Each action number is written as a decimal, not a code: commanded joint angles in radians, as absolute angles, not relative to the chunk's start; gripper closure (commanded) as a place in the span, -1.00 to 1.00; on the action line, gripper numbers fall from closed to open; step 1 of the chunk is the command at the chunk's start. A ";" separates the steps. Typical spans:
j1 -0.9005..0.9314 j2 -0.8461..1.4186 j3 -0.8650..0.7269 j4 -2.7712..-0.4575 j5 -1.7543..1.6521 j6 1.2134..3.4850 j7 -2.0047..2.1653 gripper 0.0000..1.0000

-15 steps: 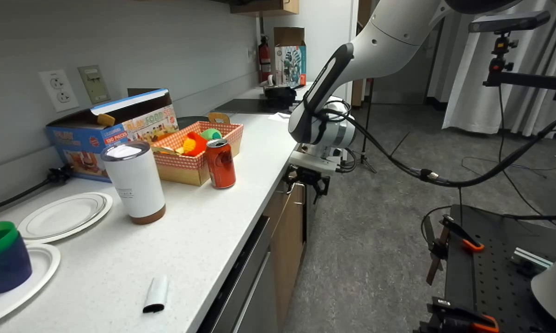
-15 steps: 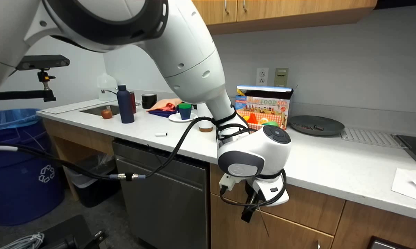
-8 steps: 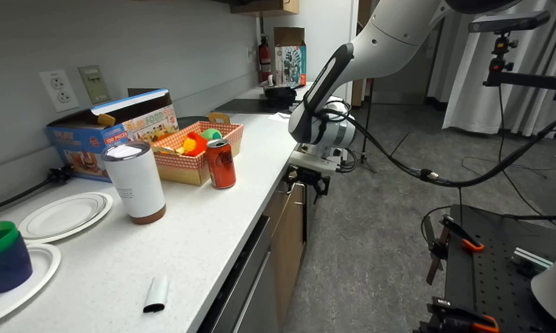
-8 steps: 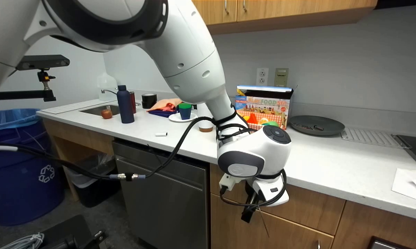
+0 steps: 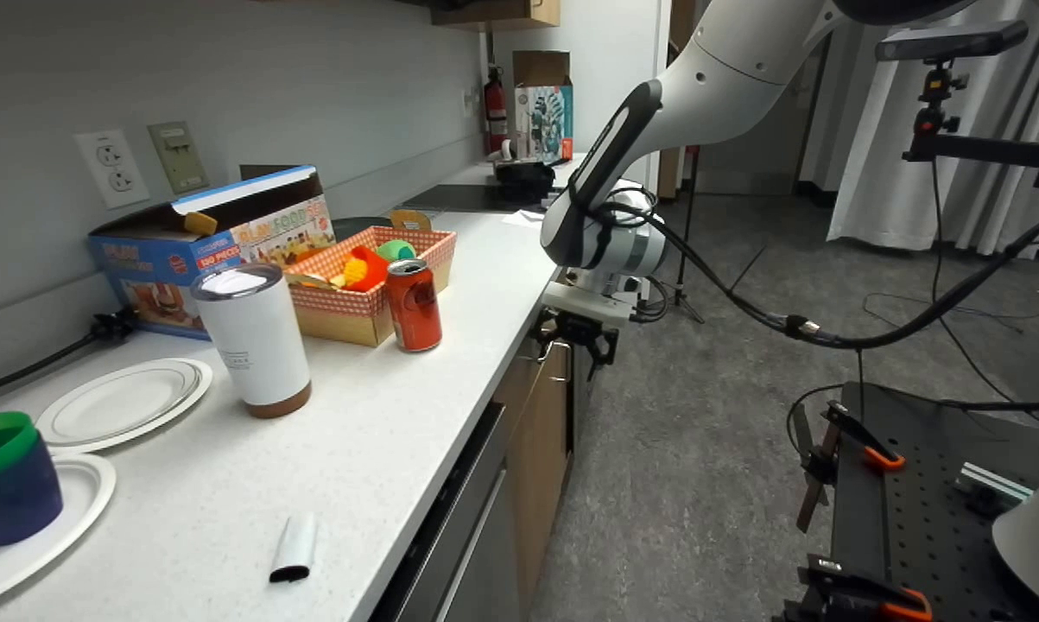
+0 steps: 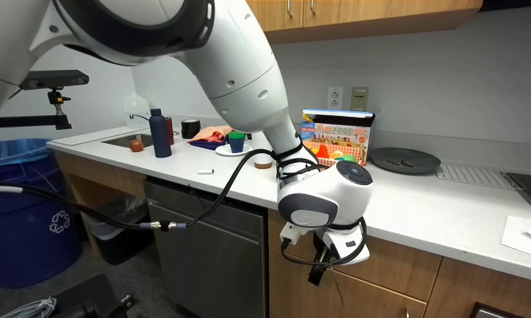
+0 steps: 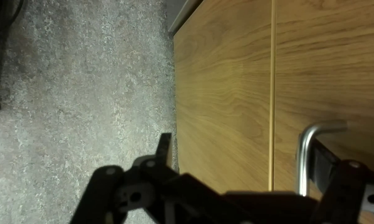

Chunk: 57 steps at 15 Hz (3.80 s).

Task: Open the top drawer of the bottom cabinet.

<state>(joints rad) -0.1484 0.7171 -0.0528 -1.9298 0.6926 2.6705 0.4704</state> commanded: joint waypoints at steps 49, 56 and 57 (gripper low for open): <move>-0.374 0.691 -0.258 -2.056 0.984 1.869 0.291 -1.00; -0.324 0.651 -0.267 -2.100 0.996 2.096 0.161 -1.00; -0.320 0.645 -0.262 -2.107 1.001 2.131 0.133 -1.00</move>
<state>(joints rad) -0.3536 0.6636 -0.2468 -2.0823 0.9750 2.0051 0.2006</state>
